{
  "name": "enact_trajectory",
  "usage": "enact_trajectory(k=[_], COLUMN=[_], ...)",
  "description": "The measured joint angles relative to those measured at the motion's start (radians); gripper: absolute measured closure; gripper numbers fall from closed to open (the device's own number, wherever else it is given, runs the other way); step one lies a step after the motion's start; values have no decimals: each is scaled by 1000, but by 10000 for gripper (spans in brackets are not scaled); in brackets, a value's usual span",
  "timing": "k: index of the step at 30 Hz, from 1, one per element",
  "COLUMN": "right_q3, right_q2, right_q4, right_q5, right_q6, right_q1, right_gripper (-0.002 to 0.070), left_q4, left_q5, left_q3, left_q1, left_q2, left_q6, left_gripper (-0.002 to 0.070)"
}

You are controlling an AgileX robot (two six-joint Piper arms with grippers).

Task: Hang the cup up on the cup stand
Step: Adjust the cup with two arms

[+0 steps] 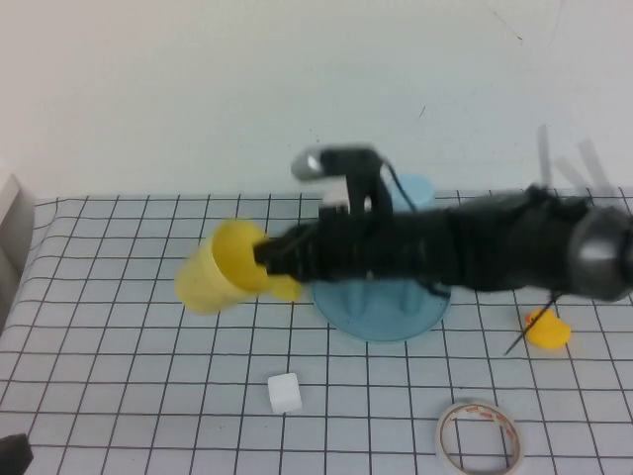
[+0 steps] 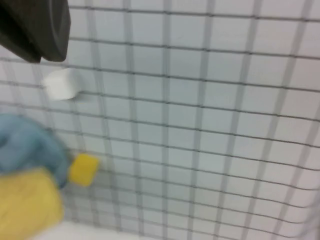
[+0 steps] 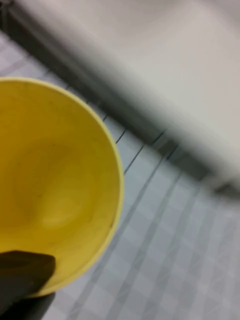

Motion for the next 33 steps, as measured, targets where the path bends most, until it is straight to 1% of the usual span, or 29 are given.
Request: enact_trajectory(k=[3, 8, 11, 19, 25, 27, 29, 30, 31, 33], right_q3=[0, 2, 19, 170, 352, 391, 418, 423, 425, 427], right_q2=[-119, -309, -402, -592, -676, -691, -696, -696, -696, -696], right_q4=[0, -2, -2, -7, -12, -14, -16, -16, -18, -18], right_q5=[53, 73, 81, 94, 94, 97, 112, 126, 145, 188], right_q6=[-58, -145, -186, -263, -419, -470, -522, -546, -568, -608], right_q1=[0, 0, 0, 0, 0, 0, 0, 0, 0, 0], right_gripper=[659, 659, 659, 659, 659, 659, 659, 659, 659, 659], left_q4=[-108, -332, -477, -882, -1049, -1123, -1203, -1248, -1290, -1353], left_q5=[-3, -13, -23, -53, -79, -83, -79, -70, -58, -19], left_q3=[-25, -133, -192, -216, -154, -126, -103, -94, -89, -80], left_q1=[0, 0, 0, 0, 0, 0, 0, 0, 0, 0], left_q2=[0, 0, 0, 0, 14, 32, 52, 64, 80, 115], left_q6=[51, 238, 298, 331, 332, 325, 320, 321, 321, 321], left_gripper=[676, 676, 676, 677, 676, 668, 630, 590, 536, 384])
